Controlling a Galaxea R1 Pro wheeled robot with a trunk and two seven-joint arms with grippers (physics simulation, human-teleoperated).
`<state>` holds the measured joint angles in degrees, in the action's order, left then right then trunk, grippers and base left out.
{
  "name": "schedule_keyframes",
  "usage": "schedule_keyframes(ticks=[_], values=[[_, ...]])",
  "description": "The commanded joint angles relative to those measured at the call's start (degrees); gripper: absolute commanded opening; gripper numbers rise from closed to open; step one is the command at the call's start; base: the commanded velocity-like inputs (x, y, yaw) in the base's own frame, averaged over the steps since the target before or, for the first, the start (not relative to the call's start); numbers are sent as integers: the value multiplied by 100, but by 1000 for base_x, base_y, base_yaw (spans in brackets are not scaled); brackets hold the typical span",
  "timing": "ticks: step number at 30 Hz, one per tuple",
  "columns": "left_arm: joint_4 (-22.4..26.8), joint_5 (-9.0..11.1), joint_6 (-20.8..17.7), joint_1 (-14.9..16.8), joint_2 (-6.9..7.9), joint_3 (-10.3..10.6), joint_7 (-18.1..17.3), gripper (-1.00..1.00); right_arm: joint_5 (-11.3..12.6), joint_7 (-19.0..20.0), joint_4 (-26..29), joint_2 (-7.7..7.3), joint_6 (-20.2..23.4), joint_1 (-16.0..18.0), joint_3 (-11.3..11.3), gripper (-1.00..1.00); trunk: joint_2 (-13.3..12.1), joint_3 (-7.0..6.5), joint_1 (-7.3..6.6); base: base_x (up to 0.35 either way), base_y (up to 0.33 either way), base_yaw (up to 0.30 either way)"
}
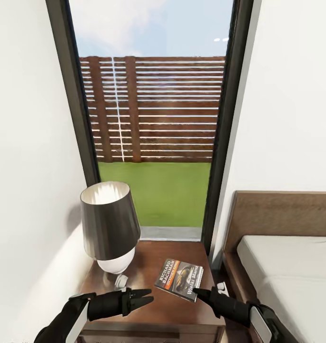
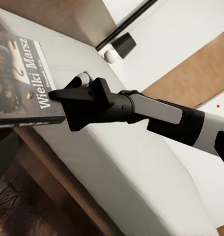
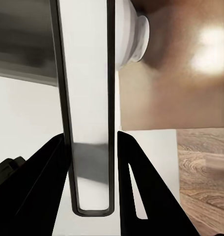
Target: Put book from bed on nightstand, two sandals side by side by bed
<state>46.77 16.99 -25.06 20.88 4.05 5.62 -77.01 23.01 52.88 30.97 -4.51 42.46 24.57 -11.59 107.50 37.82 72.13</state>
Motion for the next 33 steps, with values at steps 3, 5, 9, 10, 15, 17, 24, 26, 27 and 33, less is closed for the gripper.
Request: schedule_keyframes(ticks=[3,5,9,10,15,17,24,26,27,33], values=[[-1,57,-60,4,8,26,2,100,15,7,-2,3,40,4,-11,-100,124,60,66,0,0,0],[-1,55,-60,4,8,26,2,100,17,4,-3,3,42,4,-10,-100,205,96,110,0,0,0],[-1,58,-60,4,8,26,2,100,13,3,-3,6,43,4,-10,-100,365,168,198,0,0,0],[-1,57,-60,4,8,26,2,100,12,3,-3,8,43,4,-10,-100,405,186,220,0,0,0],[-1,56,-60,4,8,26,2,100,10,3,-3,11,43,4,-10,-100,606,275,329,0,0,0],[-1,55,-60,4,8,26,2,100,10,3,-5,12,43,4,-10,-100,686,311,373,0,0,0],[-1,58,-60,4,8,26,2,100,10,3,-7,12,43,4,-6,-100,846,383,461,0,0,0],[-1,58,-60,4,8,26,5,100,10,3,-8,12,43,4,-5,-100,846,383,461,0,0,0],[-1,58,-60,4,8,26,7,100,10,3,-6,12,43,4,-4,-100,846,383,461,0,0,0],[-1,58,-68,4,8,26,10,100,10,-3,-11,72,43,4,-4,-100,846,383,461,50,0,0]])
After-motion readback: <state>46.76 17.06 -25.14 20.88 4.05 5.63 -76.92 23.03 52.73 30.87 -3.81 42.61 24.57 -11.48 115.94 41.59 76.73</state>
